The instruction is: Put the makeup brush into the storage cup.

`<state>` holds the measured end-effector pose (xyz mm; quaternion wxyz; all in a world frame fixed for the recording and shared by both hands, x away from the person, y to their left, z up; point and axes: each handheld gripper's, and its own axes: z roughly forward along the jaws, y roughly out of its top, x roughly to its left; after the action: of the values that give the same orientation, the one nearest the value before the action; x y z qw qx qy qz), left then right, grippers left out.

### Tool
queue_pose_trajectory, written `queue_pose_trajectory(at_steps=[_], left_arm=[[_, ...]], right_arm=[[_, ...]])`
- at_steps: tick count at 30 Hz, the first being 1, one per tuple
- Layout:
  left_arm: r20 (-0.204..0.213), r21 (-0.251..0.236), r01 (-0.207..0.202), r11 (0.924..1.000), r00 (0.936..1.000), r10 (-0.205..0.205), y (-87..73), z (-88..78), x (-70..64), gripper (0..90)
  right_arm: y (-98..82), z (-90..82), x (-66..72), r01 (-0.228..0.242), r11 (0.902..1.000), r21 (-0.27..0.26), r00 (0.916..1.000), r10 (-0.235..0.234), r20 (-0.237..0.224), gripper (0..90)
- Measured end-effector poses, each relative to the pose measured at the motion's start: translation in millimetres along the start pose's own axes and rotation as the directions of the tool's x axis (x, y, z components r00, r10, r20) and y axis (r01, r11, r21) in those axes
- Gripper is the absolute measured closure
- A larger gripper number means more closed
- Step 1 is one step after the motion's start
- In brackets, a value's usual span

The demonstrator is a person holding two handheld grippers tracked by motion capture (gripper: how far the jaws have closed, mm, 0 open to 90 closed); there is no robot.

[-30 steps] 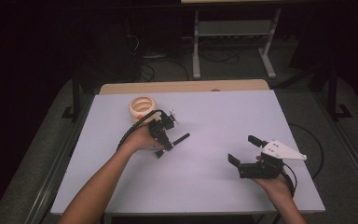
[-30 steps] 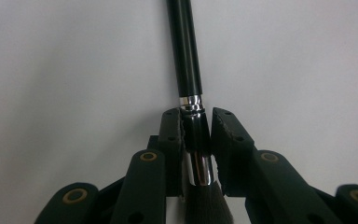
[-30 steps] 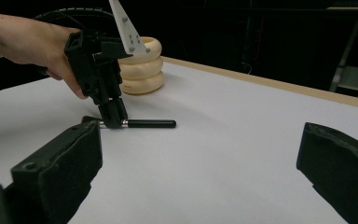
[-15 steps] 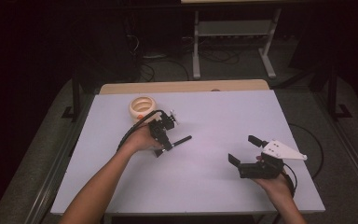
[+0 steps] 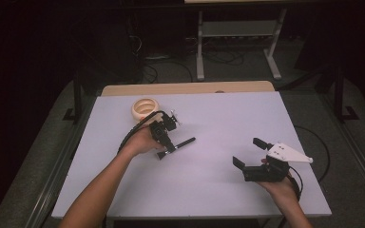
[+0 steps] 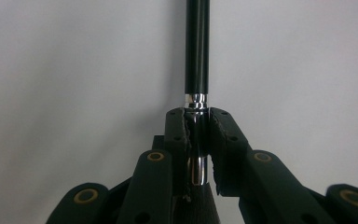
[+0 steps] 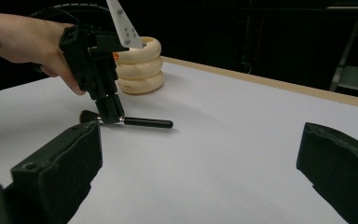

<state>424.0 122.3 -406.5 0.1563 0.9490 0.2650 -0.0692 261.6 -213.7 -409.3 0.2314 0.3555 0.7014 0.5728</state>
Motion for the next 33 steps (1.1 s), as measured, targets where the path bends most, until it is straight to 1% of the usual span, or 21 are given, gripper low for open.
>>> queue_pose_trajectory(at_steps=[1, 5, 6, 7, 8, 9, 12, 13, 14, 15, 16, 19, 20, 21, 23, 24, 25, 27, 30, 31, 33], left_arm=[[0.004, -0.006, 0.002, 1.0000, 1.0000, -0.002, -0.5, -1.3, -0.9, 78.5], [0.007, -0.028, -0.026, 0.9993, 0.9996, 0.026, -2.6, -7.0, -5.8, 78.5], [0.007, -0.028, -0.026, 0.9993, 0.9996, 0.026, -2.6, -7.0, -5.8, 78.5], [0.014, -0.038, -0.041, 0.9984, 0.9990, 0.042, -3.7, -9.2, -9.0, 78.5], [0.014, -0.038, -0.041, 0.9984, 0.9990, 0.042, -3.7, -9.2, -9.0, 78.4], [0.014, -0.048, -0.054, 0.9974, 0.9984, 0.054, -4.8, -11.4, -12.3, 78.5], [0.027, -0.060, -0.065, 0.9961, 0.9974, 0.066, -5.9, -14.0, -15.5, 78.5], [0.025, -0.070, -0.078, 0.9945, 0.9965, 0.080, -7.4, -15.5, -18.9, 78.4], [0.025, -0.070, -0.078, 0.9945, 0.9965, 0.080, -7.4, -15.5, -18.9, 78.4], [0.031, -0.075, -0.097, 0.9925, 0.9945, 0.100, -8.7, -17.9, -22.3, 78.4], [0.034, -0.084, -0.102, 0.9913, 0.9939, 0.105, -9.3, -19.3, -24.0, 78.4], [0.038, -0.099, -0.127, 0.9869, 0.9906, 0.132, -12.0, -24.2, -27.2, 78.4], [0.037, -0.104, -0.137, 0.9851, 0.9892, 0.142, -13.1, -25.6, -28.0, 78.4], [0.037, -0.104, -0.137, 0.9851, 0.9892, 0.142, -13.1, -25.6, -28.0, 78.4], [0.045, -0.115, -0.146, 0.9825, 0.9873, 0.152, -15.4, -27.3, -30.1, 78.4], [0.041, -0.114, -0.159, 0.9807, 0.9855, 0.165, -17.8, -28.6, -31.9, 78.4], [0.050, -0.115, -0.168, 0.9791, 0.9834, 0.174, -19.3, -29.2, -32.9, 78.4], [0.059, -0.124, -0.169, 0.9778, 0.9823, 0.178, -22.3, -30.2, -36.7, 78.4], [0.054, -0.124, -0.178, 0.9761, 0.9811, 0.186, -25.0, -31.5, -40.0, 78.4], [0.062, -0.133, -0.184, 0.9738, 0.9791, 0.194, -27.7, -33.0, -43.0, 78.4], [0.065, -0.135, -0.196, 0.9714, 0.9764, 0.206, -29.5, -35.3, -45.9, 78.4]], right_arm=[[0.1, -0.2, -0.2, -0.001, 1.0000, 0.000, 1.0000, 0.001, -0.001, 0.0], [0.4, -0.7, -0.3, 0.001, 1.0000, -0.001, 1.0000, -0.001, -0.002, 0.0], [0.4, -0.7, -0.3, 0.001, 1.0000, -0.001, 1.0000, -0.001, -0.002, 0.0], [1.1, -0.8, 0.3, 0.011, 0.9999, 0.005, 0.9999, -0.011, 0.002, 0.0], [1.3, -0.5, -0.4, 0.022, 0.9997, 0.005, 0.9998, -0.022, 0.001, 0.0], [1.7, -0.3, -0.5, 0.024, 0.9997, 0.003, 0.9997, -0.024, -0.001, 0.0], [2.5, -0.5, 0.5, 0.013, 0.9999, 0.006, 0.9999, -0.013, -0.006, 0.0], [3.6, -0.6, 0.5, 0.023, 0.9997, 0.007, 0.9997, -0.023, -0.009, 0.0], [3.6, -0.6, 0.5, 0.023, 0.9997, 0.007, 0.9997, -0.023, -0.009, 0.0], [5.2, -0.8, 1.2, 0.018, 0.9998, 0.004, 0.9996, -0.018, -0.020, 0.0], [5.8, -1.0, 0.9, 0.028, 0.9995, 0.010, 0.9994, -0.028, -0.022, 0.0], [8.7, -0.5, 1.9, 0.033, 0.9994, 0.015, 0.9985, -0.032, -0.044, 0.0], [9.6, -0.8, 3.2, 0.022, 0.9993, 0.031, 0.9983, -0.020, -0.055, 0.0], [10.8, 0.1, 3.3, 0.038, 0.9989, 0.028, 0.9974, -0.036, -0.062, 0.0], [12.8, 1.6, 4.9, 0.045, 0.9982, 0.040, 0.9960, -0.042, -0.079, 0.0], [13.8, 2.2, 5.9, 0.044, 0.9979, 0.048, 0.9955, -0.040, -0.086, 0.0], [14.9, 3.3, 6.2, 0.049, 0.9976, 0.049, 0.9948, -0.045, -0.091, 0.0], [17.5, 5.2, 6.9, 0.050, 0.9971, 0.058, 0.9934, -0.044, -0.106, 0.0], [20.2, 7.3, 7.5, 0.049, 0.9966, 0.065, 0.9914, -0.041, -0.124, 0.0], [22.6, 9.2, 7.0, 0.061, 0.9957, 0.070, 0.9883, -0.050, -0.144, 0.0], [24.8, 10.8, 6.4, 0.070, 0.9947, 0.075, 0.9859, -0.058, -0.157, 0.0]])
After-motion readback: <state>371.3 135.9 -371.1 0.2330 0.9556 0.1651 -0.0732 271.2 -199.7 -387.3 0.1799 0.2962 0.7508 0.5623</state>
